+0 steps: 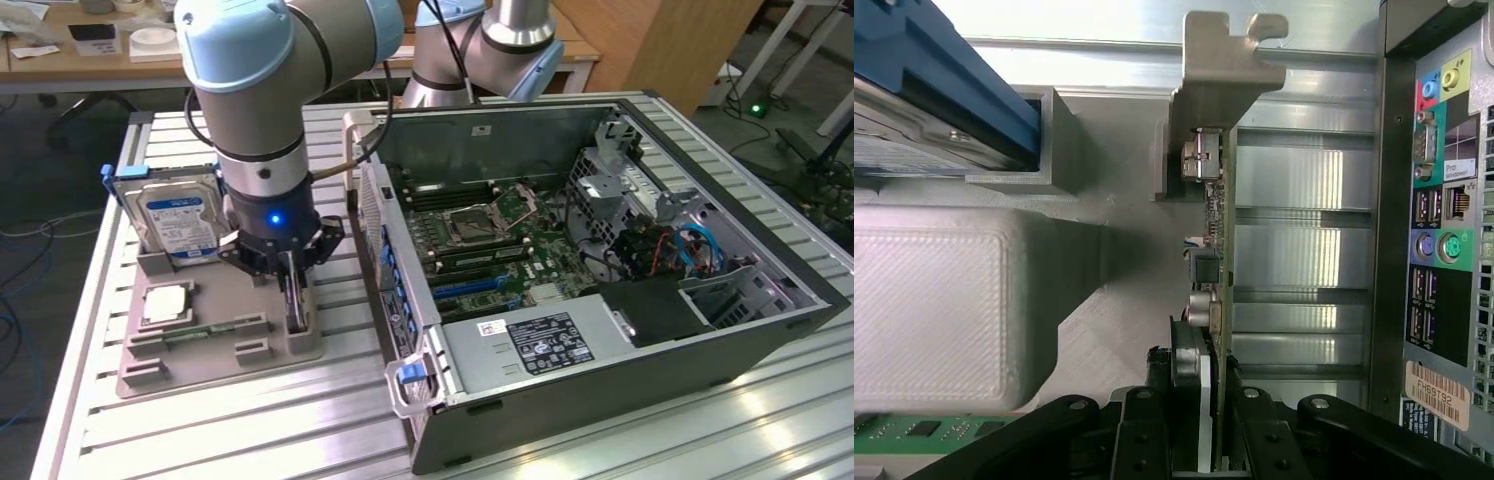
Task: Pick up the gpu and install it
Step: 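Pick up the gpu and move the gpu toward the slot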
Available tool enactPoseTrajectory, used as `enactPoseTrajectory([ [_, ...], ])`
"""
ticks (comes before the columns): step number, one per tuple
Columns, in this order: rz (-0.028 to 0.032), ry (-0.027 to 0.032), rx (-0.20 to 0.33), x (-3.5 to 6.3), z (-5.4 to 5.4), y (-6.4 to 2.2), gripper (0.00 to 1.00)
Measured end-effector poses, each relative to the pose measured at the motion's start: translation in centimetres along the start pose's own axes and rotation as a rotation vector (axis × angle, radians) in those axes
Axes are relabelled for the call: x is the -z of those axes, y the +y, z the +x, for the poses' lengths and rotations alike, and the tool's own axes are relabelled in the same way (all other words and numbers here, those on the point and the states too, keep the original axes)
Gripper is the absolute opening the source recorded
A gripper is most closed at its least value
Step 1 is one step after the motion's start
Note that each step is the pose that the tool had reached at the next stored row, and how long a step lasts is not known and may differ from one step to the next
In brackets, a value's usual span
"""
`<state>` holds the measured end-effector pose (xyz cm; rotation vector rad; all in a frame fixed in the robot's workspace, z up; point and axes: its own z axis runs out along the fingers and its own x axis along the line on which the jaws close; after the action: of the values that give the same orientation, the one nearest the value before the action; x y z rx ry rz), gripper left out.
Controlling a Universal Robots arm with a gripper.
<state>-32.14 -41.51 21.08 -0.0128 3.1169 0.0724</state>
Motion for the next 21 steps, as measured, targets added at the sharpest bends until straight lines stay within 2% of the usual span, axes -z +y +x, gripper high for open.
enactPoseTrajectory([
  [17,0.0014,-0.0001,0.000,-0.01,-0.01,0.00,0.28],
  [21,0.0006,-0.0001,0.000,0.26,0.00,0.01,0.28],
])
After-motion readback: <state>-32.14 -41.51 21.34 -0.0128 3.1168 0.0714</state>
